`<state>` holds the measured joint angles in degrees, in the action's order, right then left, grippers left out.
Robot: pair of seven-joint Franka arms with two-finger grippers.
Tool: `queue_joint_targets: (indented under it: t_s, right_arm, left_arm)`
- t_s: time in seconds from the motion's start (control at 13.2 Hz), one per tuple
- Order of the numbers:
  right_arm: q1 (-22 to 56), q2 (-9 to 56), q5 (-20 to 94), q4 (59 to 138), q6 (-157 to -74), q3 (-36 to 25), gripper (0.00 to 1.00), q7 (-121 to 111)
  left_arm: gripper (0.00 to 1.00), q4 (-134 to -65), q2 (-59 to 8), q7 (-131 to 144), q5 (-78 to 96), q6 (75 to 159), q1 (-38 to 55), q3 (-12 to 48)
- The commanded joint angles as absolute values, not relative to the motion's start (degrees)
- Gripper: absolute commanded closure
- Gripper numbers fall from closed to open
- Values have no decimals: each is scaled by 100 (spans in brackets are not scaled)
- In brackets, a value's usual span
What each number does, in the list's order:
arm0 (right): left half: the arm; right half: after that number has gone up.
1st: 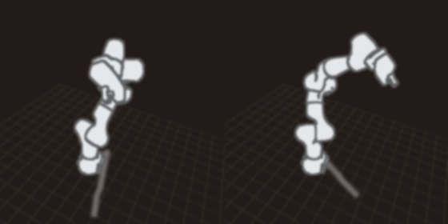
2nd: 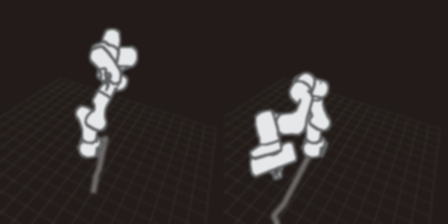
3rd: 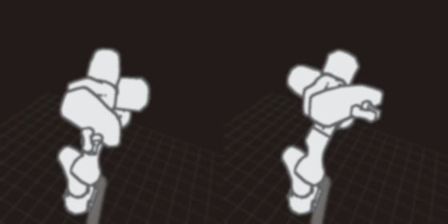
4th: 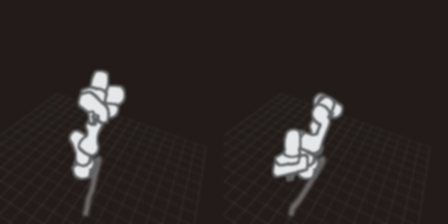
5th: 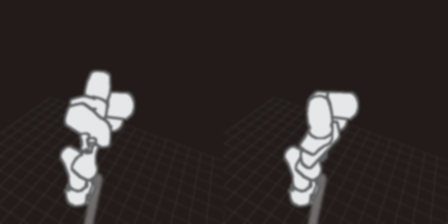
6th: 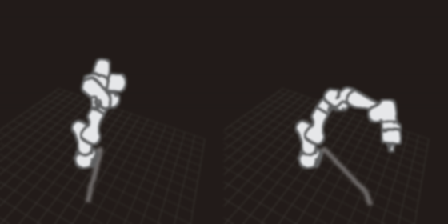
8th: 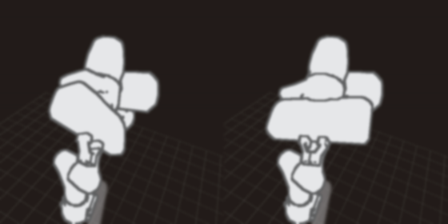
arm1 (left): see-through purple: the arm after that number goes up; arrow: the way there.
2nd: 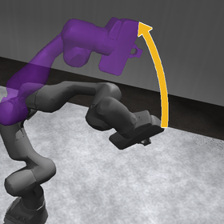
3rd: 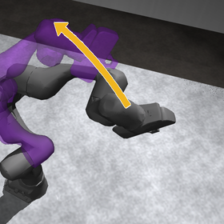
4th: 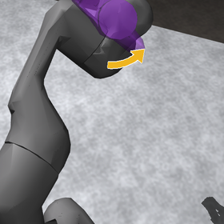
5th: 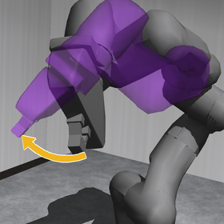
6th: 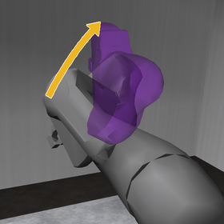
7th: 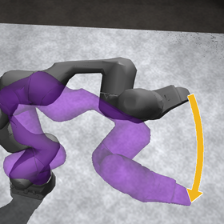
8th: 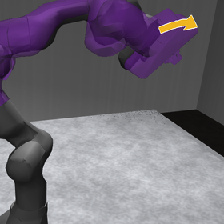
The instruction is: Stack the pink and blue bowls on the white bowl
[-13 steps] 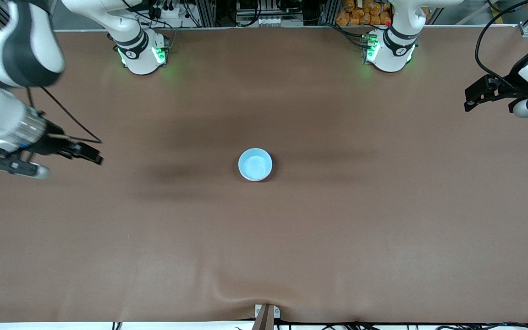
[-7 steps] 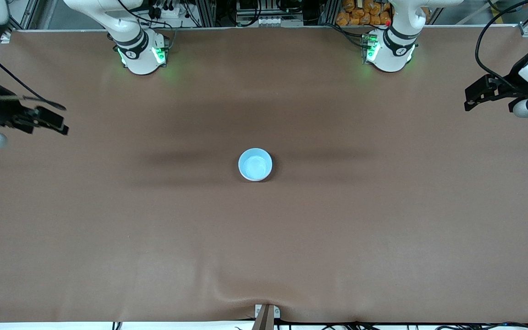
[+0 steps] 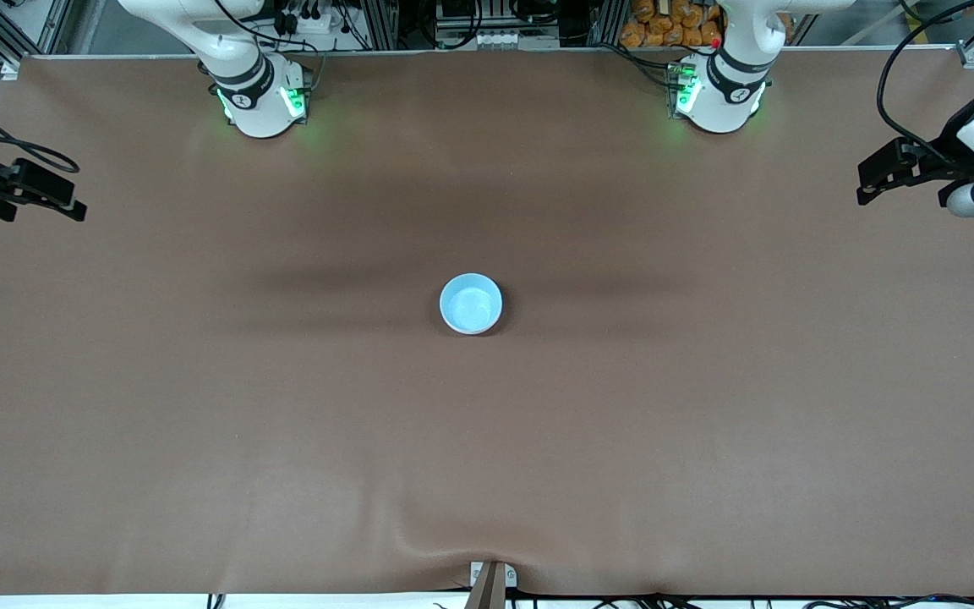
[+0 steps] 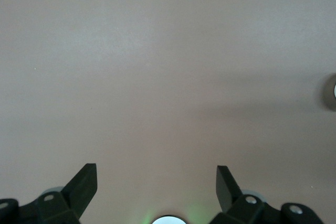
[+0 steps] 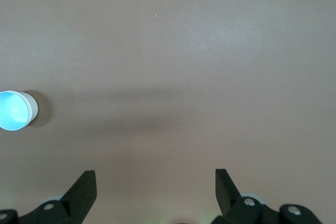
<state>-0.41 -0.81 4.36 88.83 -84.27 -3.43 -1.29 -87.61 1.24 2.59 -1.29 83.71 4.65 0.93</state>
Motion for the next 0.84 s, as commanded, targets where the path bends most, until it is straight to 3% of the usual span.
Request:
queue_joint_targets:
  t_s: [0.0,0.15,0.76]
  right_arm:
    - [-228,-53,308,8675,-8122,-98,0,-203]
    - [-299,-53,28,8648,-8077,148,0,-158]
    - [-237,-53,18,8640,-8130,114,0,-123]
  left_arm:
    - [0,-8745,132,229,-167,8306,483,105]
    - [0,-8745,132,237,-167,8306,483,105]
    - [0,-8745,132,255,-167,8306,483,105]
